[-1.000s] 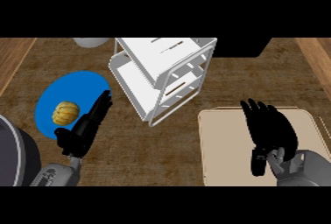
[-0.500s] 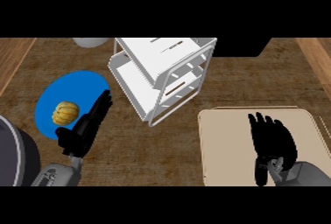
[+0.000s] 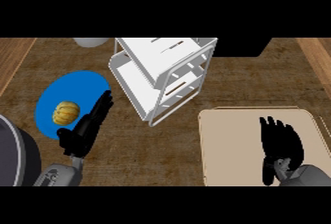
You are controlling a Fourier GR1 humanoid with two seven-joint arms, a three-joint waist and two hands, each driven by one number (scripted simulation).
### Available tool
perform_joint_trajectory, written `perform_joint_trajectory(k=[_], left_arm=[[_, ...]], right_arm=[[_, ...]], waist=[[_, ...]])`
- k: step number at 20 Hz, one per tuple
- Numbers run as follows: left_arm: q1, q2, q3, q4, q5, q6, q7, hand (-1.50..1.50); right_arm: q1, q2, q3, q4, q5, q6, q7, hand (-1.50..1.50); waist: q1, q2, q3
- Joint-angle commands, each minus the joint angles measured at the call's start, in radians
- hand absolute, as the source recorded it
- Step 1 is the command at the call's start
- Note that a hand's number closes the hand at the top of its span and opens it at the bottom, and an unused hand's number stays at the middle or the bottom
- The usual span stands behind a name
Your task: Pick the eggplant from the tray and place it in the tiered basket
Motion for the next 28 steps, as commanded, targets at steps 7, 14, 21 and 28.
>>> perform_joint_trajectory(k=[7,14,21,28], left_arm=[[0.002,-0.051,0.026,-0.004,-0.063,-0.005,0.017,0.0],[0.048,-0.053,0.064,-0.121,-0.078,-0.044,0.099,0.0],[0.062,-0.071,0.073,-0.015,-0.099,-0.084,-0.018,0.0],[0.036,-0.13,0.084,-0.032,-0.143,-0.059,0.031,0.0]], right_arm=[[0.1,0.011,-0.113,0.055,0.102,0.016,-0.078,-1.5],[0.156,0.097,-0.146,0.074,0.21,-0.018,-0.145,-1.5],[0.151,0.102,-0.163,0.188,0.259,-0.245,-0.391,1.5],[0.067,0.145,-0.224,0.157,0.293,-0.118,-0.409,1.5]], waist=[[0.0,0.0,0.0],[0.002,-0.001,0.0],[0.001,0.001,0.0],[0.002,0.0,0.0]])
